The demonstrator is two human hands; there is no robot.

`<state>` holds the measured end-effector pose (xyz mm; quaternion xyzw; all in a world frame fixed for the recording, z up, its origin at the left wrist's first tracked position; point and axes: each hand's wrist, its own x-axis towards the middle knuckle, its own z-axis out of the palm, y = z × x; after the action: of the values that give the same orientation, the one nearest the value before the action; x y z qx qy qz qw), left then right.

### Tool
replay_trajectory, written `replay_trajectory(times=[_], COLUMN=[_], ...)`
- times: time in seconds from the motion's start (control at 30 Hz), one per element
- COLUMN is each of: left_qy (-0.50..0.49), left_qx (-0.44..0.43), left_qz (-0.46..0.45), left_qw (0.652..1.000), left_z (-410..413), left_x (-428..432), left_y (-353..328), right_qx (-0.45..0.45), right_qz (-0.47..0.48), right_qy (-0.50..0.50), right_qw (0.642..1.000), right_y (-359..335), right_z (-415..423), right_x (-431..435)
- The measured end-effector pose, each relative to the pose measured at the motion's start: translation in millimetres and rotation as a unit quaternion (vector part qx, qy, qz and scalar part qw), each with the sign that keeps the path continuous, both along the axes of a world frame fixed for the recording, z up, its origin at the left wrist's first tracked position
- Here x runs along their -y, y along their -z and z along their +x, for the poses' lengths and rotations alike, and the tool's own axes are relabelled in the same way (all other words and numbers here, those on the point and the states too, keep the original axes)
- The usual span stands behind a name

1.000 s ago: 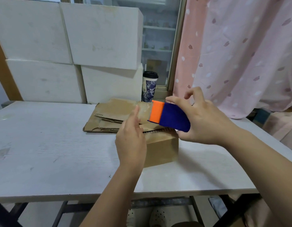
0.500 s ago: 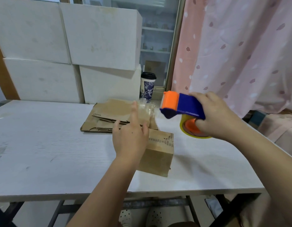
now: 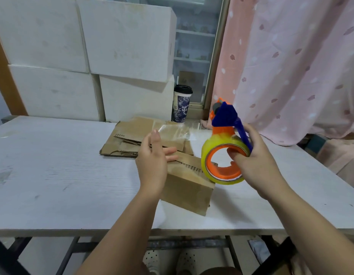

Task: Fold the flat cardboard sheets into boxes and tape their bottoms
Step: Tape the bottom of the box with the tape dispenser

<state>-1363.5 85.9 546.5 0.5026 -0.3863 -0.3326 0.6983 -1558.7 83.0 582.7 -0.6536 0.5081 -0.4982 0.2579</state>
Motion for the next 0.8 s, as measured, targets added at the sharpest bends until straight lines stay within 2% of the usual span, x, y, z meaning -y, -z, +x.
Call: replay_trajectory(times=[0.23,0.33,0.4,0.57,0.73,0.8], left_qy=[0.011,0.037,0.068,0.109,0.117,0.109], left_qx=[-0.132,-0.143,-0.153,-0.239,-0.296,-0.29], left_qz=[0.075,0.105,0.114,0.122,0.133,0.134], left_qw=[0.988,0.983,0.979,0.957,0.939,0.941], left_z=[18.3,27.3,30.5,36.4,40.0,39.1], left_x=[12.1,13.2,12.6,12.5,10.5,11.2], left_y=[0.2,-0.4,1.2,7.1,9.3,11.6], right_qx=[-0.132,-0.167,-0.172,-0.144,-0.112,-0.089], right_qz=[-0.031,-0.041,-0.049,-0.064,-0.068,-0.063], right_qy=[0.002,0.015,0.024,0.037,0.029,0.027], right_qw=[0.991,0.985,0.984,0.987,0.991,0.994], right_y=[-1.0,-1.7,-0.1,9.0,8.9,11.6], right_z=[8.4,9.5,10.7,12.5,13.2,12.1], right_x=[-12.9,-13.7,-13.0,-13.6,-16.0,-16.7])
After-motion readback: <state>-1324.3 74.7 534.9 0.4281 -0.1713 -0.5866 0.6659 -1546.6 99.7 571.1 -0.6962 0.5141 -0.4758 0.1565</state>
